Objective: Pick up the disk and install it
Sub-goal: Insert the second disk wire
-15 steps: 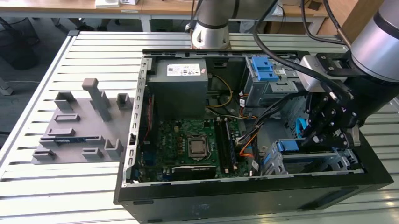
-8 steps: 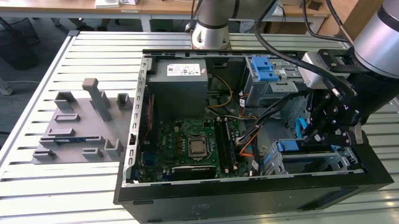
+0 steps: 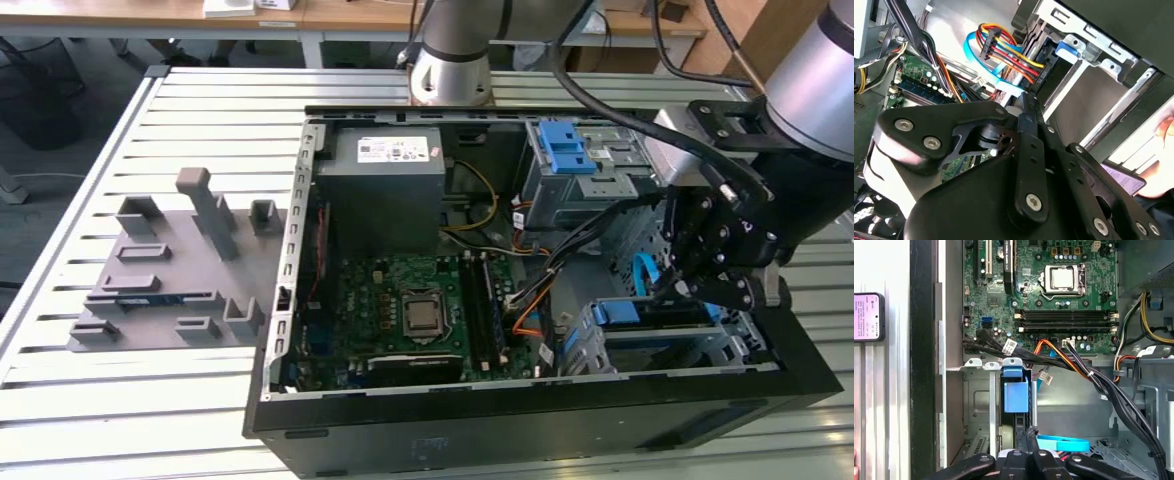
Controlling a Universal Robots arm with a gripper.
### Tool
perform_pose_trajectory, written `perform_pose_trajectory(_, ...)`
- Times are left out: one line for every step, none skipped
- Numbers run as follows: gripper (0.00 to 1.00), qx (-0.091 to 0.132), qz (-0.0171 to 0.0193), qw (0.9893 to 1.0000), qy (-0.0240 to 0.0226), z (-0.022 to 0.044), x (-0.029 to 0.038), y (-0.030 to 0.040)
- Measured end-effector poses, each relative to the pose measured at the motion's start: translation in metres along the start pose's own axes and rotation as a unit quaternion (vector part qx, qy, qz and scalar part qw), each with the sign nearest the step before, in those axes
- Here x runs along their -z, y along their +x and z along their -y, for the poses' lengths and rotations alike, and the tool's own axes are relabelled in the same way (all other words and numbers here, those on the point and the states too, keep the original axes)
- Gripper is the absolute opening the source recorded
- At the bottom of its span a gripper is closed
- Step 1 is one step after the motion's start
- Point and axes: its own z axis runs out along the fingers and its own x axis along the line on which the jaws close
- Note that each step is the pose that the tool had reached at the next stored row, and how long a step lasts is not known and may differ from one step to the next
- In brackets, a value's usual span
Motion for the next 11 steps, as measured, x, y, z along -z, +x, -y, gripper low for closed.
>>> perform_pose_trajectory(0.11,0.000,-0.0001,1.0000,-0.0008,0.0019,0.0001,-0.0001)
perform_pose_trajectory(0.11,0.000,-0.0001,1.0000,-0.0016,0.0042,0.0001,-0.0001)
perform_pose_trajectory(0.11,0.000,-0.0001,1.0000,-0.0022,0.0065,0.0001,-0.0002)
perform_pose_trajectory(0.11,0.000,-0.0001,1.0000,-0.0026,0.0084,0.0001,-0.0003)
perform_pose_trajectory(0.11,0.000,0.0000,1.0000,-0.0026,0.0094,-0.0003,-0.0003)
perform_pose_trajectory(0.11,0.000,0.0001,1.0000,-0.0027,0.0099,-0.0011,-0.0004)
perform_pose_trajectory(0.11,0.000,-0.0001,1.0000,-0.0027,0.0103,-0.0020,-0.0003)
perform_pose_trajectory(0.11,0.000,-0.0001,1.0000,-0.0027,0.0108,-0.0029,-0.0003)
perform_pose_trajectory(0.11,0.000,-0.0001,1.0000,-0.0027,0.0111,-0.0036,-0.0003)
perform_pose_trajectory(0.11,0.000,0.0000,1.0000,-0.0027,0.0112,-0.0044,-0.0003)
perform_pose_trajectory(0.11,0.000,0.0000,1.0000,-0.0027,0.0113,-0.0050,-0.0003)
